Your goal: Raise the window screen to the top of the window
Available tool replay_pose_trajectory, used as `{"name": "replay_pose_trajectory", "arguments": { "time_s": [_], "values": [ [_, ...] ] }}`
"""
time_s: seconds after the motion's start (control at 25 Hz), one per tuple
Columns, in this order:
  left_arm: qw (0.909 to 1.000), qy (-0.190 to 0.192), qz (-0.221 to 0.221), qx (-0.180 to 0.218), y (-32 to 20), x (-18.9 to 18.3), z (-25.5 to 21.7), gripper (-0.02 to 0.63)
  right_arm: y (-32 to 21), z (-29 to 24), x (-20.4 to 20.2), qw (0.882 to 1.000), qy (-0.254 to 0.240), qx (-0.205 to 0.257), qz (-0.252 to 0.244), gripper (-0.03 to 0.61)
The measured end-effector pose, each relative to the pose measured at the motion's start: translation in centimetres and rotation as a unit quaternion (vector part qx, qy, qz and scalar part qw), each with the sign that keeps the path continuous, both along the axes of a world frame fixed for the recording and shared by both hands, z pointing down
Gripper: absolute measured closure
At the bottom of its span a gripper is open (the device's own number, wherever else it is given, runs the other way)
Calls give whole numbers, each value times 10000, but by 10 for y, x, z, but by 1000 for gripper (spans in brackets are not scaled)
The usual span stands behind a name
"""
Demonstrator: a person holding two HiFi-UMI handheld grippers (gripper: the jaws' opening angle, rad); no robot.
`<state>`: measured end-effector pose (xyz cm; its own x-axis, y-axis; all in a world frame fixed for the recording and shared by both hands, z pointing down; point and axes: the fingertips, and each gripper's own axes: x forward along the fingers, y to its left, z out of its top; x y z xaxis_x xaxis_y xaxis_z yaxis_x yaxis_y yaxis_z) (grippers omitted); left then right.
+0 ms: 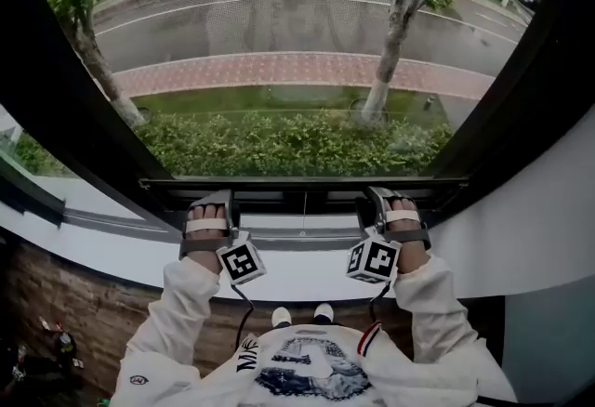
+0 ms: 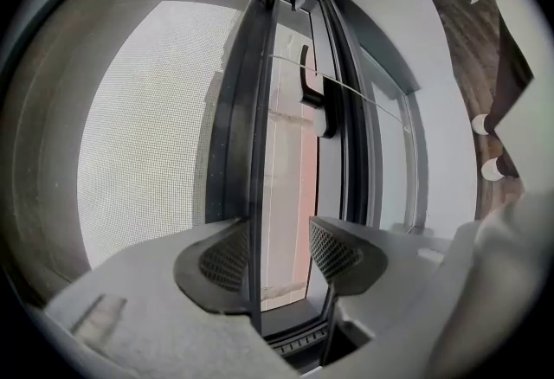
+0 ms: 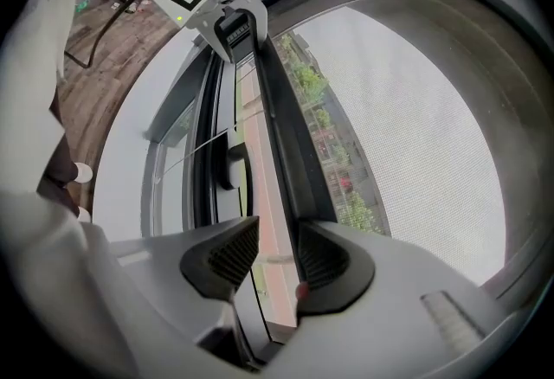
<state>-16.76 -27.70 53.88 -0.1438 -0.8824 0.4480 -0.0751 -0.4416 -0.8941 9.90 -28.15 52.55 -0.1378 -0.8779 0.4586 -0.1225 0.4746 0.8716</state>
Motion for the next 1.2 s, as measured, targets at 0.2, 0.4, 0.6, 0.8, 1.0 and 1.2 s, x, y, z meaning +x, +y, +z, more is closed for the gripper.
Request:
{"name": "replay_pose_trajectory", "arguments": {
  "time_s": [0.2,0.4,0.6,0.8,1.0,1.2],
  "values": [
    [10000,9,34,73,-3,4,-6,408,-2,-9,3,9999,-72,119,63,436],
    [9999,117,44,60,3,4,-13,408,3,-20,0,9996,-136,216,81,440],
    [9997,-37,52,248,4,-5,-45,408,5,-52,-6,9988,-192,445,73,445],
    [9993,-97,70,364,3,-7,-59,408,5,-66,-7,9981,-225,563,97,454],
    [9991,-51,59,407,4,1,-74,408,4,-82,0,9971,-257,715,99,453],
    [9983,-129,87,565,-1,-6,-87,408,0,-94,-6,9957,-292,871,109,453]
  ]
}}
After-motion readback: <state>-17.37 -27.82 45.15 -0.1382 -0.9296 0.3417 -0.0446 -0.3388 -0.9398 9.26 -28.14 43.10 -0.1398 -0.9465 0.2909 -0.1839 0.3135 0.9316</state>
